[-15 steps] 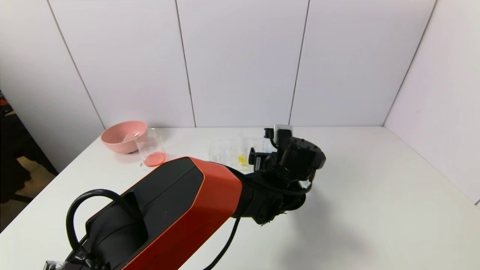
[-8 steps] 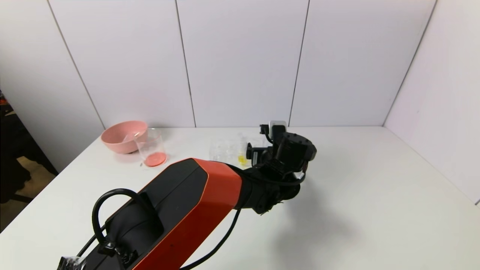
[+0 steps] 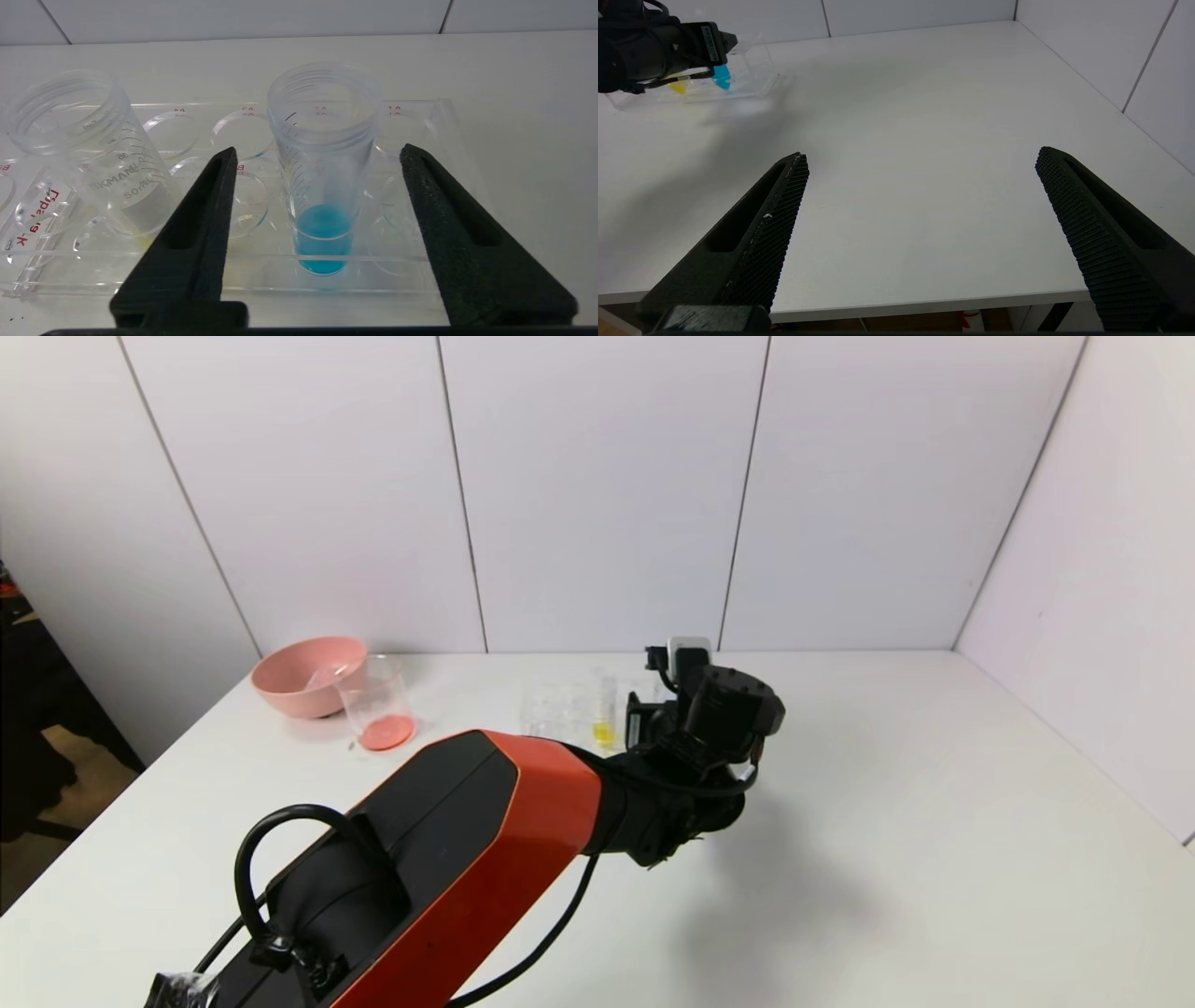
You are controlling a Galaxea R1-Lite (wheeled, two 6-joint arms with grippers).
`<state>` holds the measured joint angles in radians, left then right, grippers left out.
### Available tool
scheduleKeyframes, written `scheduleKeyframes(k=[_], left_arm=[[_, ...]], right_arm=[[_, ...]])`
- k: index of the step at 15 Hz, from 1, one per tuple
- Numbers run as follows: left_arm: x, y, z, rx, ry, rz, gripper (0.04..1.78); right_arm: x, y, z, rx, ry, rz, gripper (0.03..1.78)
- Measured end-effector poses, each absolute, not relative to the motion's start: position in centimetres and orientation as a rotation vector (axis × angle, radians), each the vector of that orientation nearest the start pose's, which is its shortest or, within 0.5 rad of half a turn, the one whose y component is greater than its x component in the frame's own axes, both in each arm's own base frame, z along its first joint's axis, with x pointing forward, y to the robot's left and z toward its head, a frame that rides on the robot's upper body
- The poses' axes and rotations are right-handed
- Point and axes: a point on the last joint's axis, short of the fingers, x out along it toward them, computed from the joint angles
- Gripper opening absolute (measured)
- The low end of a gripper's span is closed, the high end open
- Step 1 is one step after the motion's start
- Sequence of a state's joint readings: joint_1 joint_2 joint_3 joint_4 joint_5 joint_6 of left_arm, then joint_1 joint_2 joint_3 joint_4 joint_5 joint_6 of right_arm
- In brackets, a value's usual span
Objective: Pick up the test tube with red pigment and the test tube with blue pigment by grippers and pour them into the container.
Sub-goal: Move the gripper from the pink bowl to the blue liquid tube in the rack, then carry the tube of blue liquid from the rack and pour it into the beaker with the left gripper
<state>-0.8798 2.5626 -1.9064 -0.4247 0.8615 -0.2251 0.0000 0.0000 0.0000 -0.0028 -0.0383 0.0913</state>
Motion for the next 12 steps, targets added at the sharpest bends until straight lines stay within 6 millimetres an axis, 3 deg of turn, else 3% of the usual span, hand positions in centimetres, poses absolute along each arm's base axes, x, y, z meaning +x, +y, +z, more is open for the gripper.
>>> scheduleKeyframes(k=[3, 4, 12], left_arm=[[34.87, -39.64, 9.61, -0.048, 0.150, -0.003, 0.58], [34.85, -39.65, 9.64, -0.049, 0.149, -0.003, 0.47], [34.77, -39.55, 10.29, -0.052, 0.140, -0.001, 0.44]], right_arm=[[-2.28, -0.09, 7.58, 0.092, -0.005, -0.038, 1.77], [-2.28, -0.09, 7.58, 0.092, -0.005, -0.038, 1.77], [-2.28, -0.09, 7.58, 0.092, -0.005, -0.038, 1.77]])
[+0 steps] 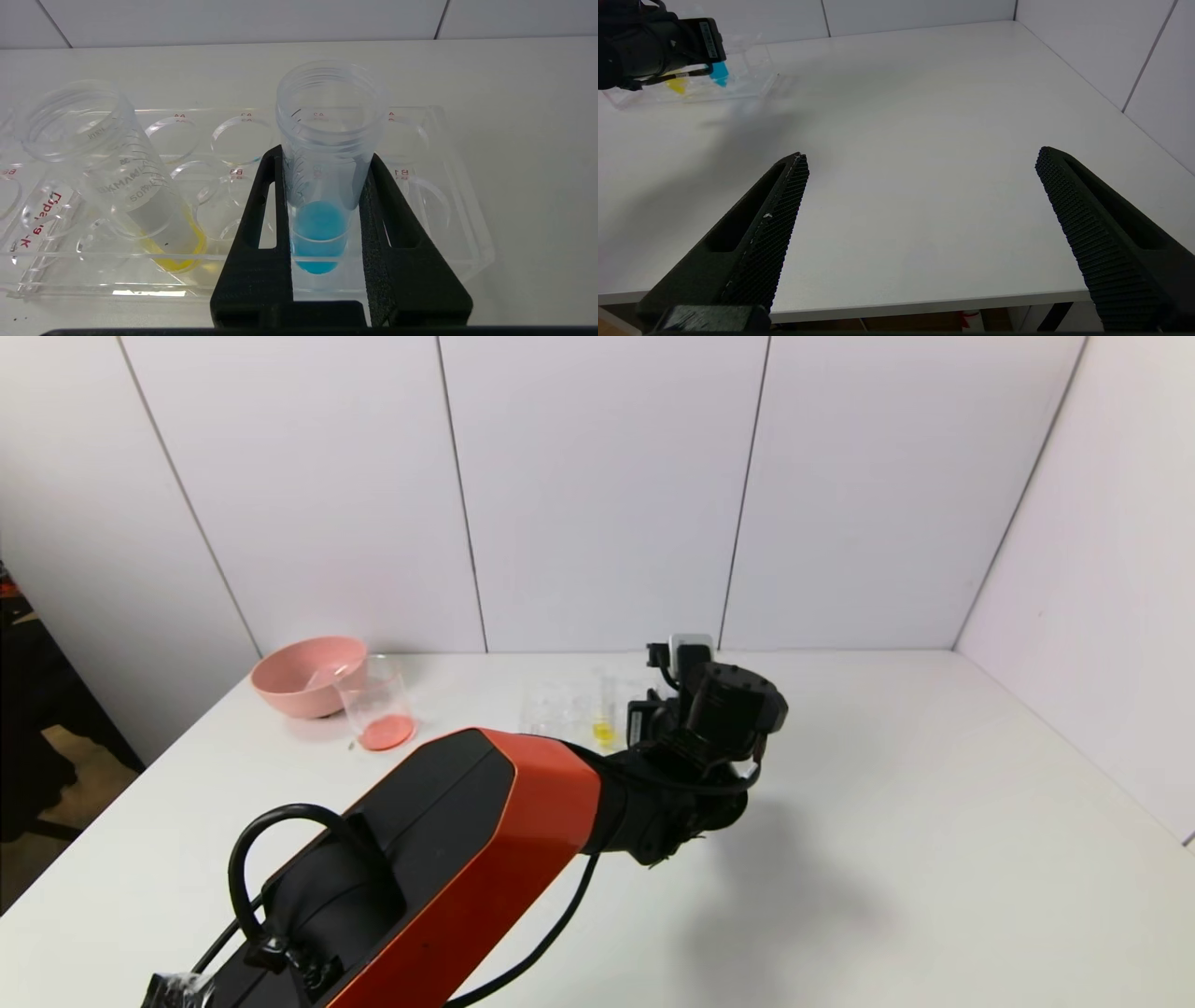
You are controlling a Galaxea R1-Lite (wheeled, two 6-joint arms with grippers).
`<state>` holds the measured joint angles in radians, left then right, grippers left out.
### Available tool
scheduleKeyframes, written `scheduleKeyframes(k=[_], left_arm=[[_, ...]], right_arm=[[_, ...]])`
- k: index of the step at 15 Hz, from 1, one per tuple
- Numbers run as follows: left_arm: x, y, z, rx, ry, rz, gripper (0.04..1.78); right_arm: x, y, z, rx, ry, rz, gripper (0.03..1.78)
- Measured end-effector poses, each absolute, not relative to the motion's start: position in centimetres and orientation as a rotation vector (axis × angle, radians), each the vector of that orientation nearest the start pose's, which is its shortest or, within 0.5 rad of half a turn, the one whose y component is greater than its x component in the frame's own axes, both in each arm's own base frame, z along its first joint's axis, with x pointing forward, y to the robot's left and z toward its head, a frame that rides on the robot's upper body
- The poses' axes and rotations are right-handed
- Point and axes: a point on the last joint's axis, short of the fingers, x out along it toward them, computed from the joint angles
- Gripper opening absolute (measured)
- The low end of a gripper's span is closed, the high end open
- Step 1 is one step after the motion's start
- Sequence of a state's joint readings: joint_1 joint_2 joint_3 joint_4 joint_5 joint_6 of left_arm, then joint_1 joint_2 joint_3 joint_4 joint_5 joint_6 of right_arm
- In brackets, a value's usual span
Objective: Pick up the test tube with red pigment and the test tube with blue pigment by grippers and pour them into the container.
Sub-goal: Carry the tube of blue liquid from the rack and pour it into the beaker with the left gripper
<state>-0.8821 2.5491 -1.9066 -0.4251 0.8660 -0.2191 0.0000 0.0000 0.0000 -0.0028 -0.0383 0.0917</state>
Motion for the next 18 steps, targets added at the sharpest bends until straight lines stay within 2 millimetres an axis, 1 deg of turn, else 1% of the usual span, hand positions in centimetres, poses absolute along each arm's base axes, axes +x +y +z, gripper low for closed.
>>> scheduleKeyframes(k=[2, 6, 8, 13, 15, 16, 18], left_arm=[[34.6, -39.4, 11.5, -0.052, 0.117, -0.005, 0.44], [34.1, -39.1, 15.4, -0.046, 0.003, -0.020, 0.44], [33.9, -39.0, 16.6, -0.047, -0.045, -0.026, 0.44], [33.7, -38.9, 17.0, -0.055, -0.052, -0.033, 0.44], [33.2, -38.6, 17.0, -0.056, -0.049, -0.055, 0.44], [32.8, -38.2, 16.7, -0.043, -0.035, -0.088, 0.44], [31.6, -36.6, 15.9, -0.008, 0.013, -0.203, 0.44]], right_arm=[[-2.3, -0.1, 7.6, 0.092, -0.005, -0.038, 1.77], [-2.3, -0.1, 7.6, 0.092, -0.005, -0.038, 1.77], [-2.3, -0.1, 7.6, 0.092, -0.005, -0.038, 1.77], [-2.3, -0.1, 7.6, 0.091, -0.005, -0.038, 1.77], [-2.3, -0.1, 7.6, 0.091, -0.005, -0.038, 1.77], [-2.3, -0.1, 7.6, 0.092, -0.005, -0.038, 1.77], [-2.3, -0.1, 7.6, 0.092, -0.005, -0.038, 1.77]])
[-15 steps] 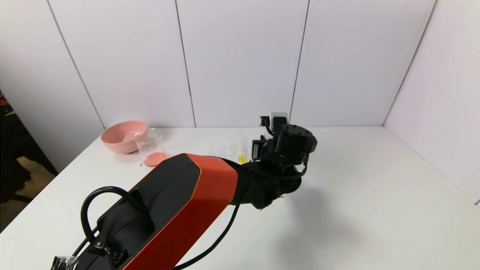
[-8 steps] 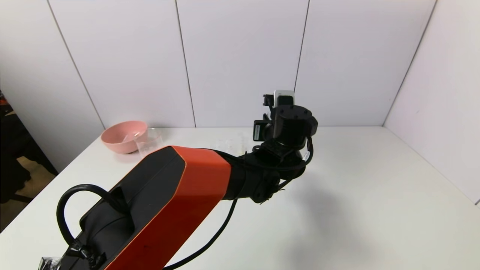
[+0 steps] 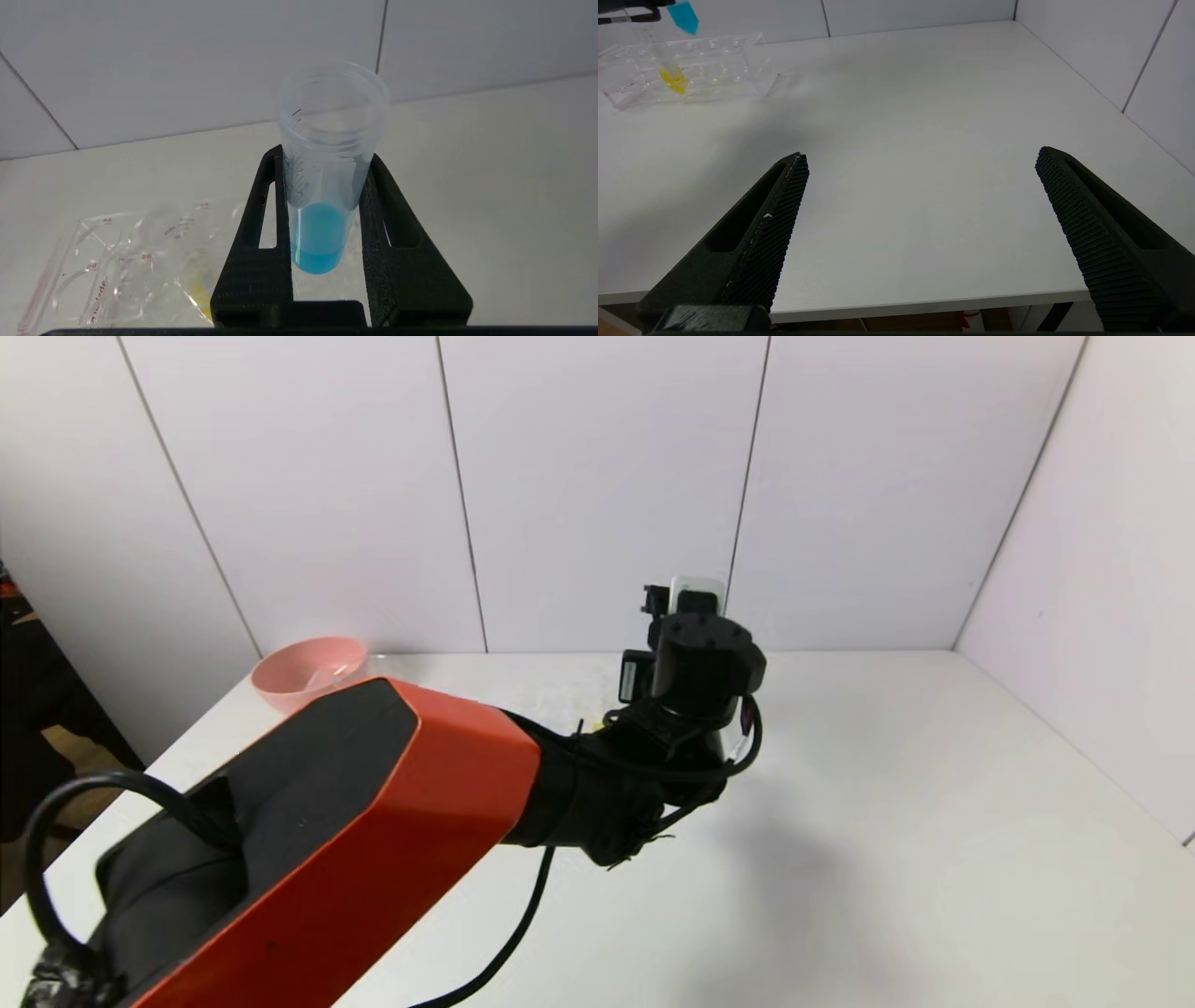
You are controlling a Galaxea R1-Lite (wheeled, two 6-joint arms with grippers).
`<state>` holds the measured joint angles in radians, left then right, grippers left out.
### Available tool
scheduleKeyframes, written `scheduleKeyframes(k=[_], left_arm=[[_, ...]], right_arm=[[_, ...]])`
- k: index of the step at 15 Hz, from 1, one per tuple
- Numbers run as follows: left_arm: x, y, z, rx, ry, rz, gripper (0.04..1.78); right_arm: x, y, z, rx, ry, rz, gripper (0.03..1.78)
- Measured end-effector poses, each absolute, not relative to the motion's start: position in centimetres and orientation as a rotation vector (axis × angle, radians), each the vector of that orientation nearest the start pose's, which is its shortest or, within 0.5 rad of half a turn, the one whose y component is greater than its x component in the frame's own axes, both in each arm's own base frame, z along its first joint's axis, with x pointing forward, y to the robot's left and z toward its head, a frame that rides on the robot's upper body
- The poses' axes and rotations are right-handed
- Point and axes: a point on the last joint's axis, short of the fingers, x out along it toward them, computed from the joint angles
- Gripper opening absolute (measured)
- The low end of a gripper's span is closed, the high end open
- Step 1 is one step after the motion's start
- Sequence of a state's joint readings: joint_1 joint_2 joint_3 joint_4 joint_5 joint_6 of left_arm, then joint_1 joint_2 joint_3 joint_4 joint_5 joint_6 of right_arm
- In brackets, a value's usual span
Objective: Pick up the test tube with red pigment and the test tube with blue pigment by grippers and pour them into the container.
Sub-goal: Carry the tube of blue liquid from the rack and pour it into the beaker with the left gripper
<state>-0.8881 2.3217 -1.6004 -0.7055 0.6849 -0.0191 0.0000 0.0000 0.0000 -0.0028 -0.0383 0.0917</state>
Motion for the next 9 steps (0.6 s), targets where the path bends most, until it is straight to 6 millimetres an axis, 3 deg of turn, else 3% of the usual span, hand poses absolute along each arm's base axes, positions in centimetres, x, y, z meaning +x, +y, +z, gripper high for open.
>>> scheduleKeyframes(k=[3, 9], left_arm=[[29.6, -32.2, 15.4, 0.029, 0.079, -0.434, 0.44], [26.0, -19.9, 17.5, 0.052, 0.098, -0.861, 0.44]], right_arm=[[-2.3, -0.1, 7.6, 0.092, -0.005, -0.039, 1.77], [-2.3, -0.1, 7.6, 0.091, -0.005, -0.038, 1.77]])
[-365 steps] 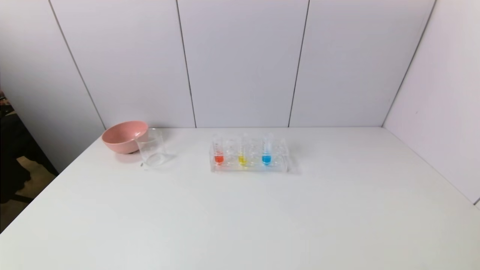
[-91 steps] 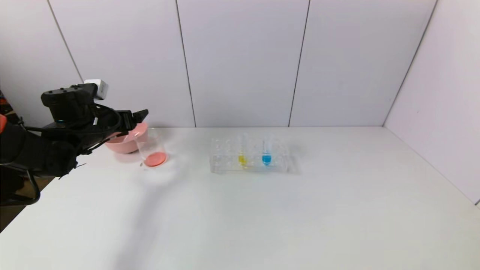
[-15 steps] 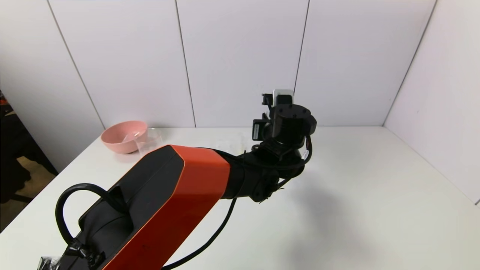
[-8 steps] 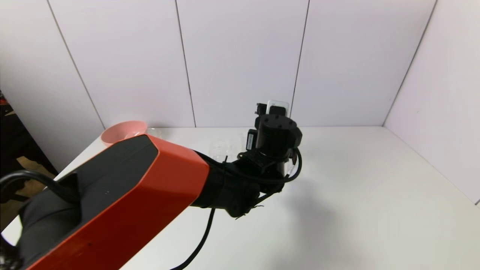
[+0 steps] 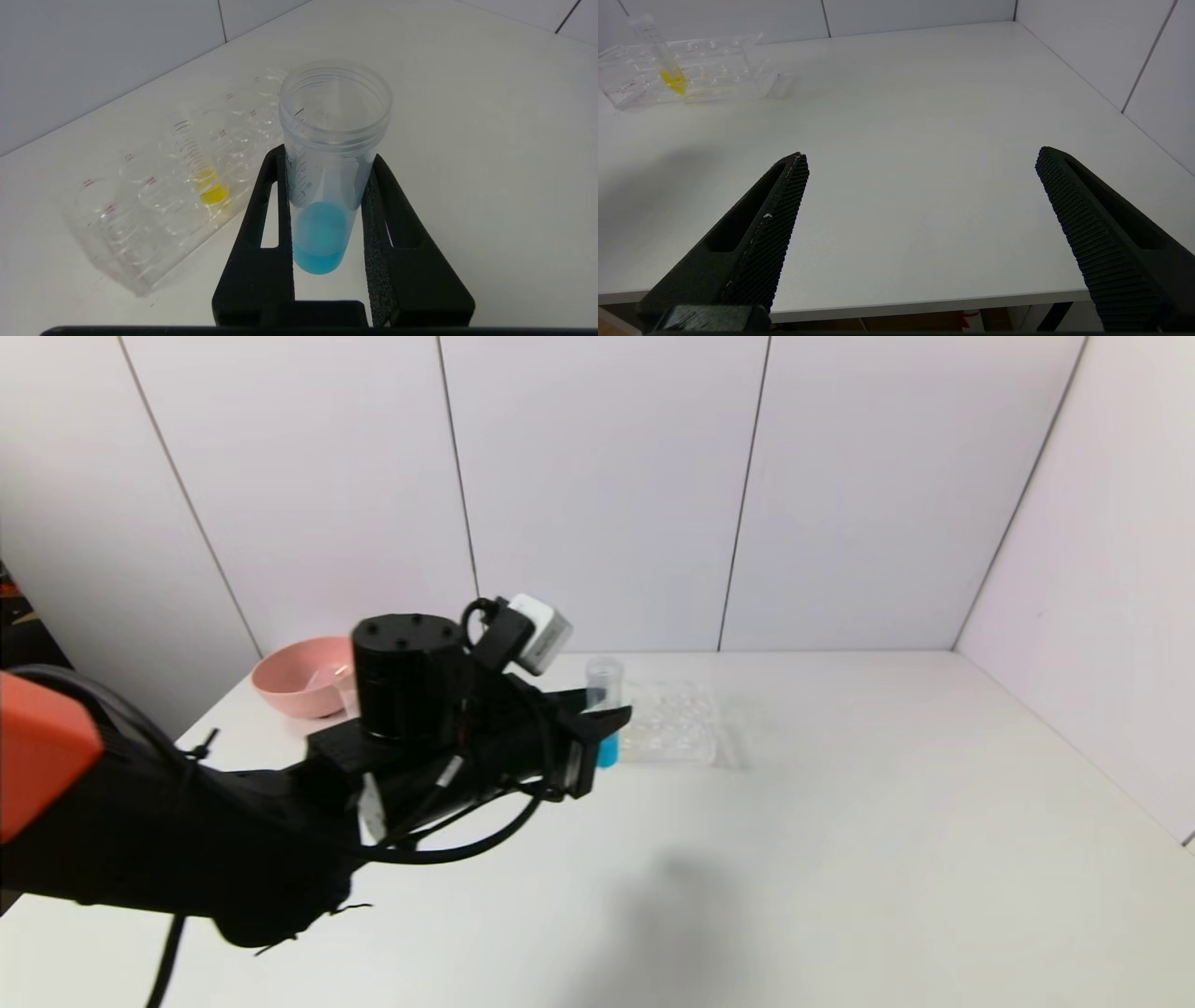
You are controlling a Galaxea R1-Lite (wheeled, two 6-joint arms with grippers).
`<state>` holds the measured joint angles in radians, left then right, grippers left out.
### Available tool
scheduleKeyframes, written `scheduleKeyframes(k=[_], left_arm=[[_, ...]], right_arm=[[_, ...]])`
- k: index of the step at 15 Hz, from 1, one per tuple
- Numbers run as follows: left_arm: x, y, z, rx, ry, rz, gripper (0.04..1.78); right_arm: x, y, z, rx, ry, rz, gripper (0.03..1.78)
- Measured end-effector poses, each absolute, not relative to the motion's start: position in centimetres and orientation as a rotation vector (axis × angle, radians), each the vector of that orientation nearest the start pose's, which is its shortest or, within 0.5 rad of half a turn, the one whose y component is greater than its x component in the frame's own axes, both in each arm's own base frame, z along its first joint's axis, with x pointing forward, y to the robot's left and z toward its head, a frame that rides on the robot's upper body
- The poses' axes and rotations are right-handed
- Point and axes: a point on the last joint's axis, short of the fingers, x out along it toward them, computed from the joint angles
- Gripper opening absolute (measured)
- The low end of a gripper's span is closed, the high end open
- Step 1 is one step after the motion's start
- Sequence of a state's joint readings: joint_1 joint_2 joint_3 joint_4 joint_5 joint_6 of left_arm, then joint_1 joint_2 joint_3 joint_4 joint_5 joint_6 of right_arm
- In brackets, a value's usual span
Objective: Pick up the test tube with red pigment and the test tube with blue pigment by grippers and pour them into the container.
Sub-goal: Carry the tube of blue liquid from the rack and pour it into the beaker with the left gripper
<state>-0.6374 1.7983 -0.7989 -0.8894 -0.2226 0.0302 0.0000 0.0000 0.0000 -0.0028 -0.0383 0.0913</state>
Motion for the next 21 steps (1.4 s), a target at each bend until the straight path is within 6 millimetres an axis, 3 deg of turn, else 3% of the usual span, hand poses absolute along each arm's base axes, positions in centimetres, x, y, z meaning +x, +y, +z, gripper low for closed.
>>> scheduleKeyframes(k=[3, 8, 12, 17, 21], left_arm=[[24.8, -13.5, 18.0, 0.082, 0.080, -0.900, 0.44], [24.0, -3.3, 18.1, 0.121, 0.048, -0.805, 0.44], [23.4, 3.3, 17.7, 0.169, 0.027, -0.722, 0.44], [25.0, 9.3, 16.1, 0.221, 0.056, -0.566, 0.44], [26.9, 10.8, 16.0, 0.165, 0.125, -0.547, 0.44]], right_arm=[[-2.3, -0.1, 7.6, 0.092, -0.005, -0.038, 1.77], [-2.3, -0.1, 7.6, 0.092, -0.005, -0.038, 1.77], [-2.3, -0.1, 7.6, 0.092, -0.005, -0.038, 1.77], [-2.3, -0.1, 7.6, 0.092, -0.005, -0.038, 1.77], [-2.3, -0.1, 7.6, 0.092, -0.005, -0.038, 1.77]])
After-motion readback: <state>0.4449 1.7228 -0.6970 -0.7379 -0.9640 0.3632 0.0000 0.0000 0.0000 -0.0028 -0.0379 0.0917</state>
